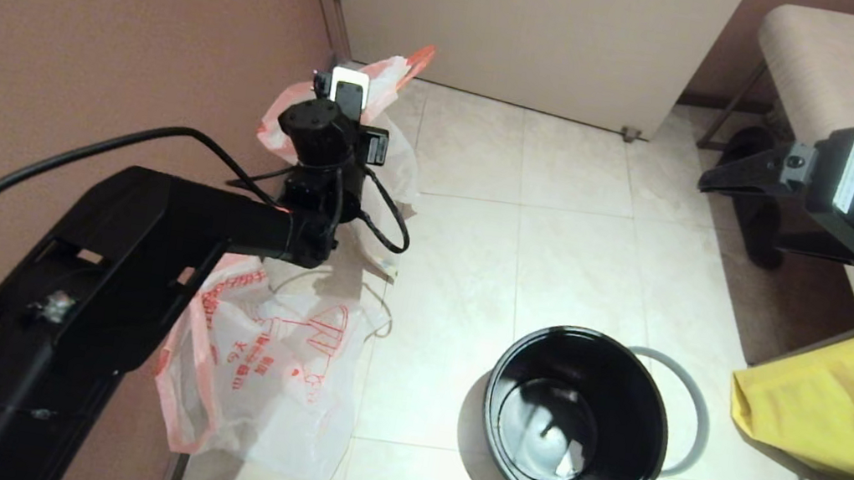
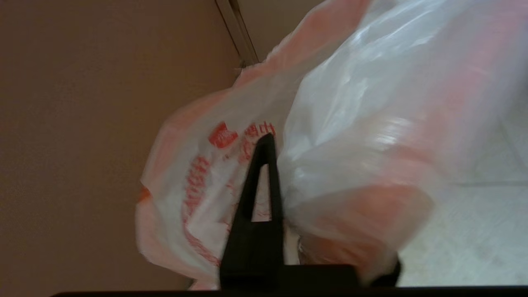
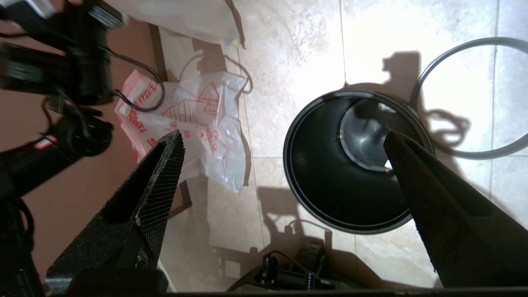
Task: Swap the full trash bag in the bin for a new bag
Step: Place the trash bag on the floor
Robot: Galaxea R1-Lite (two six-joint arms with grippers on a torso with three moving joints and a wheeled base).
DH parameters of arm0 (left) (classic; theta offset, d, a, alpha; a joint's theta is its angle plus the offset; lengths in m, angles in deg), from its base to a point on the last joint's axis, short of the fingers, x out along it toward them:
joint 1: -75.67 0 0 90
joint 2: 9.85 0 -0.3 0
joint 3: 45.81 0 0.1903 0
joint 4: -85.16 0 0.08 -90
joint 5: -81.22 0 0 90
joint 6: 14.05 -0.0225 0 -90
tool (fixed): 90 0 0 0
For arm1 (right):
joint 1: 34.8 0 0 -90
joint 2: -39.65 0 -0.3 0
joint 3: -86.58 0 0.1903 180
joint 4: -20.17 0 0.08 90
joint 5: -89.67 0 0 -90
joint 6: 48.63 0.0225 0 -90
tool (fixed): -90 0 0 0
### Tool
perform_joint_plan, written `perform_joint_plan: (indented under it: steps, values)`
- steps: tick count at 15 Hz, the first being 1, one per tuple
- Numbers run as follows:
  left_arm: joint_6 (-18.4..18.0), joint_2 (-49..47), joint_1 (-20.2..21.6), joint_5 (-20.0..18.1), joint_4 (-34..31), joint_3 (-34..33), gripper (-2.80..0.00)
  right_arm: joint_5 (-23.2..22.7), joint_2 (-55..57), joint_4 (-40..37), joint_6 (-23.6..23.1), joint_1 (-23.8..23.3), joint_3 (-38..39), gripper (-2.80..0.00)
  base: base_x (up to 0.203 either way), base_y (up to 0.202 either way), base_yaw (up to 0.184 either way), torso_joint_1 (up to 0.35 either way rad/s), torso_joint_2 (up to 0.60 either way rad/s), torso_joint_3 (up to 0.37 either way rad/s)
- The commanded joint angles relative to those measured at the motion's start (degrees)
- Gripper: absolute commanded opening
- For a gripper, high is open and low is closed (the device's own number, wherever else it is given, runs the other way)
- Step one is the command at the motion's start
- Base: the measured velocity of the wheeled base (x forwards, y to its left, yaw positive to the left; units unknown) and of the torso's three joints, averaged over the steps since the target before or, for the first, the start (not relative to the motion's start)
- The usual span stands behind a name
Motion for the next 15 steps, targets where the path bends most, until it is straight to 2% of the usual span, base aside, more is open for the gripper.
perform_joint_plan:
  steps: [1,3,6,9,12,13,15]
  values:
    - [-1.7,-4.2,0.4,0.3,1.8,0.6,0.0,0.0,-0.9,0.9,0.2,-0.6,2.5,0.0,0.0,0.0,0.0,0.0,0.0,0.0]
    - [-2.1,-4.4,0.6,1.0,3.3,0.5,0.0,0.0,-1.6,1.1,0.3,-0.6,3.1,0.0,0.0,0.0,0.0,0.0,0.0,0.0]
    - [-3.9,0.4,-0.5,2.8,7.7,-2.3,0.0,0.0,-3.4,0.9,0.2,-0.5,5.0,0.0,0.0,0.0,0.0,0.0,0.0,0.0]
    - [-3.9,7.1,-1.9,3.0,8.4,-13.3,0.0,0.4,-6.5,0.8,0.1,-0.5,10.1,0.0,0.0,0.0,0.0,0.0,0.0,0.0]
    - [-0.9,17.9,-5.8,3.0,8.9,-34.0,0.0,1.5,-10.4,0.9,0.1,-0.6,16.1,0.0,0.0,0.0,0.0,0.0,0.0,0.0]
    - [0.7,21.9,-7.4,3.0,9.0,-40.7,-2.8,1.6,-11.2,1.0,0.1,-0.7,17.7,0.0,0.0,0.0,0.0,0.0,0.0,0.0]
    - [4.8,28.3,-10.1,3.5,9.1,-50.8,-2.8,2.5,-12.2,1.1,0.2,-0.9,20.1,0.0,0.0,0.0,0.0,0.0,0.0,0.0]
